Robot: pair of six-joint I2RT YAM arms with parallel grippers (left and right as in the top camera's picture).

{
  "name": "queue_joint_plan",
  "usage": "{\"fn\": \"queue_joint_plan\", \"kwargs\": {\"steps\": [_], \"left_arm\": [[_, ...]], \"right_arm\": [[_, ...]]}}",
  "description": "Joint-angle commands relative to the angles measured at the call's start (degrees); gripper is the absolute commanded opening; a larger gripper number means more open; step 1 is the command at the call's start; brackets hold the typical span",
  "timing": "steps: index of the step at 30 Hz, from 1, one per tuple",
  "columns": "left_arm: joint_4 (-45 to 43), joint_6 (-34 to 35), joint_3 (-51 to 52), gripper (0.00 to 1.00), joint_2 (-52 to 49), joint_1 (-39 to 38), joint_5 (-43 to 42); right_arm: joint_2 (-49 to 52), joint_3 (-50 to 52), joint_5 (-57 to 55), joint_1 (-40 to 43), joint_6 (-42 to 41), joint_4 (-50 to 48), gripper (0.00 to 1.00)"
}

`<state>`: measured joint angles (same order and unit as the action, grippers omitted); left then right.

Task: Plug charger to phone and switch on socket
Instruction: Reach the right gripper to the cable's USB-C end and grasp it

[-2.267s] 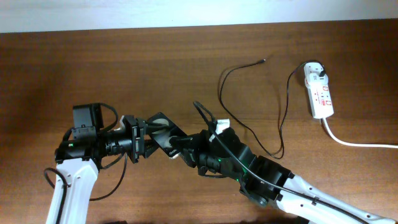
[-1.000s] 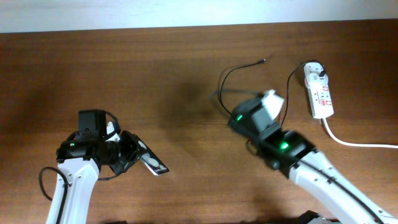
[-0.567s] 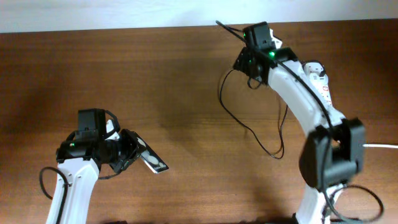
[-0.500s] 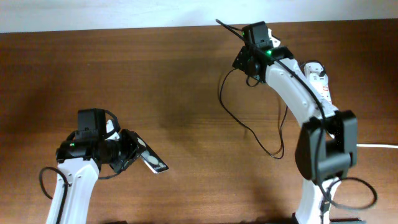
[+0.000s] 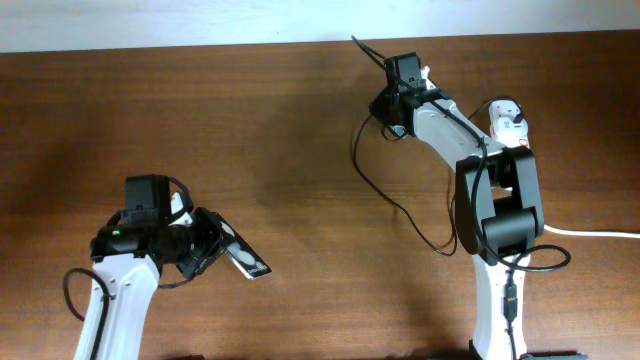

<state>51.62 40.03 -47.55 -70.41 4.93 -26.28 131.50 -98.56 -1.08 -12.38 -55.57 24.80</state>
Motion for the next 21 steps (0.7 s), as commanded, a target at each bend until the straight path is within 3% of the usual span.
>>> {"fn": "queue_joint_plan", "kwargs": {"steps": [1, 4, 8, 13, 17, 19, 21], "left_arm": [[-0.09, -1.09, -0.26, 0.0, 0.13, 0.09, -0.66], [-0.09, -1.09, -0.26, 0.0, 0.13, 0.09, -0.66], [-0.09, -1.09, -0.26, 0.0, 0.13, 0.09, -0.68], [-0.11, -1.07, -0.26, 0.0, 0.13, 0.09, -0.7], [-0.09, -1.07, -0.26, 0.0, 0.13, 0.09, -0.87], [-0.11, -1.07, -0.26, 0.0, 0.13, 0.09, -0.87], [-0.09, -1.07, -0.26, 0.0, 0.13, 0.09, -0.87]], "right_arm": [[0.81, -0.98, 3.3, 0.42, 3.41, -0.2, 0.17], [0.76, -0.98, 10.84, 0.42, 11.34, 0.13, 0.04], [0.63, -1.01, 14.25, 0.39, 18.29, 8.09, 0.04], [-0.33, -1.01, 14.16, 0.39, 31.21, 29.51, 0.04], [-0.31, -0.98, 13.92, -0.09, 34.38, 48.37, 0.04], [-0.31, -0.98, 13.88, -1.18, 36.11, 52.7, 0.08], [-0.31, -0.98, 9.88, -2.36, 37.33, 53.35, 0.28]]}}
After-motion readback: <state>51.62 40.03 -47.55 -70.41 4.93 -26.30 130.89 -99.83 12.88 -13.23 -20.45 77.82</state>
